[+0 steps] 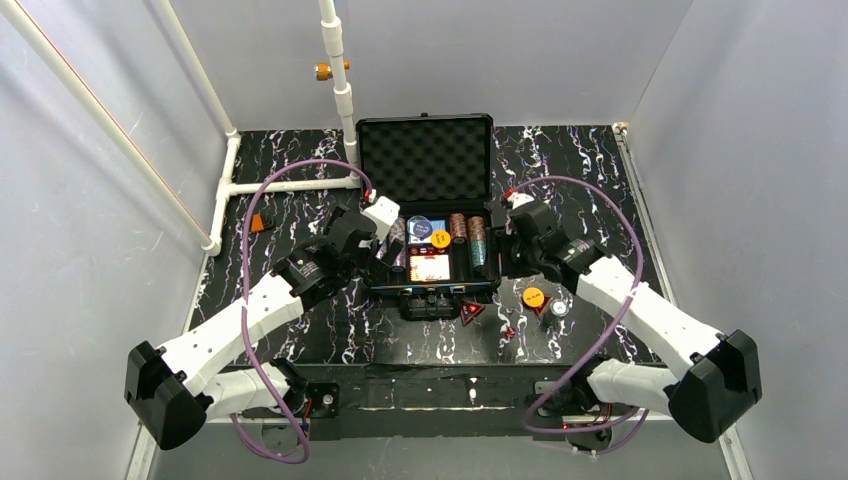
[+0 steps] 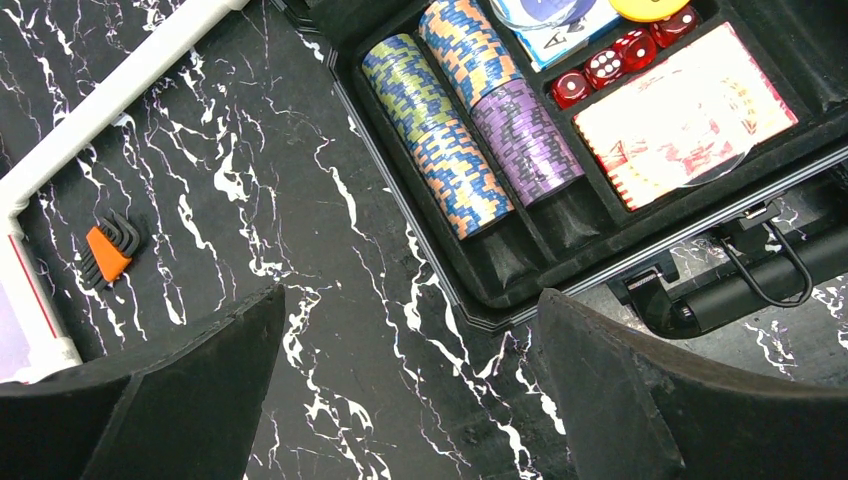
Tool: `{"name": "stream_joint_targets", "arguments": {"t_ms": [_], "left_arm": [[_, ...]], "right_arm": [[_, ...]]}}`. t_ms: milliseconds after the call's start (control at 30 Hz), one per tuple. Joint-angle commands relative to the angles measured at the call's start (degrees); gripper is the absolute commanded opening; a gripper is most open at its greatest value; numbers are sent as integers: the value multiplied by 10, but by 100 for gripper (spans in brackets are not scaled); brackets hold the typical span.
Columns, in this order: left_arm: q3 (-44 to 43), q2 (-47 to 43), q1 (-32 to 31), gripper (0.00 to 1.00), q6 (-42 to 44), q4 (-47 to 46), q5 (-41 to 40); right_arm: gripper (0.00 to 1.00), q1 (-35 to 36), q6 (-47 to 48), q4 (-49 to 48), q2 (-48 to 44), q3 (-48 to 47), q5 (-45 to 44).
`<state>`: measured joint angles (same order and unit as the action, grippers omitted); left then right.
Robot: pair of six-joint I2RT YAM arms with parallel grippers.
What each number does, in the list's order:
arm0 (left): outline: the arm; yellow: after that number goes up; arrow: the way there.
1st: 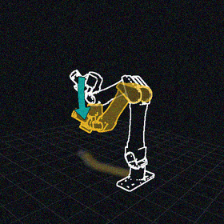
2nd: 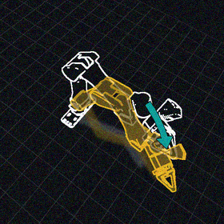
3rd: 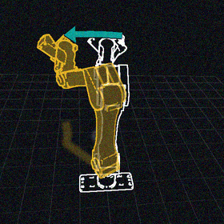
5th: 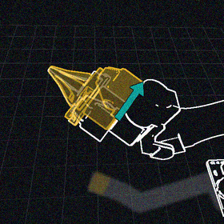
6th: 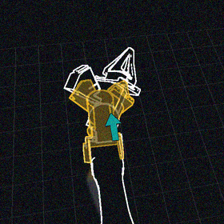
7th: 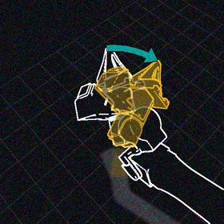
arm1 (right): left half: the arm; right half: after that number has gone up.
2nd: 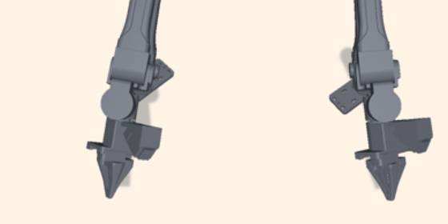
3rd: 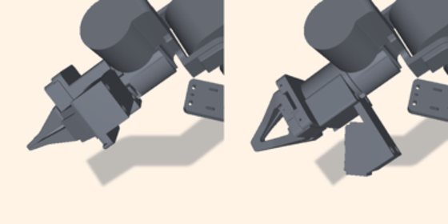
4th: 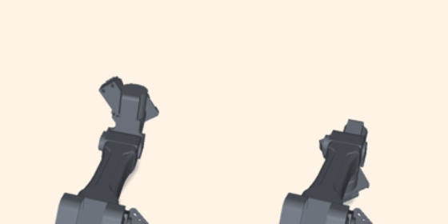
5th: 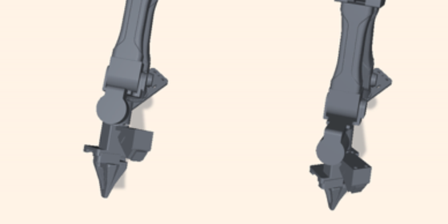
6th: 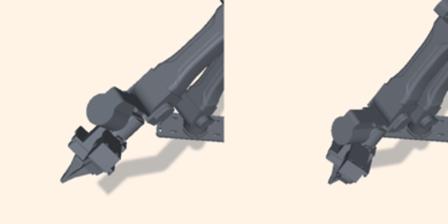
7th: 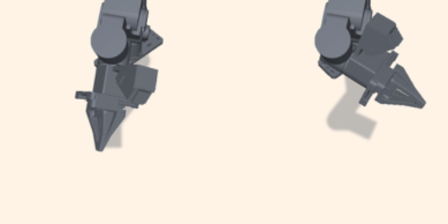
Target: Pack up texas hold em set
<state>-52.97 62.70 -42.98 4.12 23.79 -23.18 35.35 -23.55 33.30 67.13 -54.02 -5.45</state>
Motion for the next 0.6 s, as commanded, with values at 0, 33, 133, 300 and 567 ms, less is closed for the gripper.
{"name": "stream_joint_targets", "arguments": {"t_ms": [0, 33, 133, 300, 567], "left_arm": [[-2, -6, -5, 96, 6, 7, -20], [-2, -8, -4, 96, 6, 8, -28], [-1, -13, -6, 96, 5, 12, -56], [1, -20, -6, 97, 3, 12, -86], [1, -29, -6, 98, 1, 11, -124]], "right_arm": [[67, 42, -50, -5, -34, 47, 35], [67, 52, -61, -11, -38, 57, 33], [67, 91, -84, -23, -30, 76, 13], [78, 150, -83, -35, 3, 73, -26], [85, 165, -45, -57, 40, 75, -22]]}}
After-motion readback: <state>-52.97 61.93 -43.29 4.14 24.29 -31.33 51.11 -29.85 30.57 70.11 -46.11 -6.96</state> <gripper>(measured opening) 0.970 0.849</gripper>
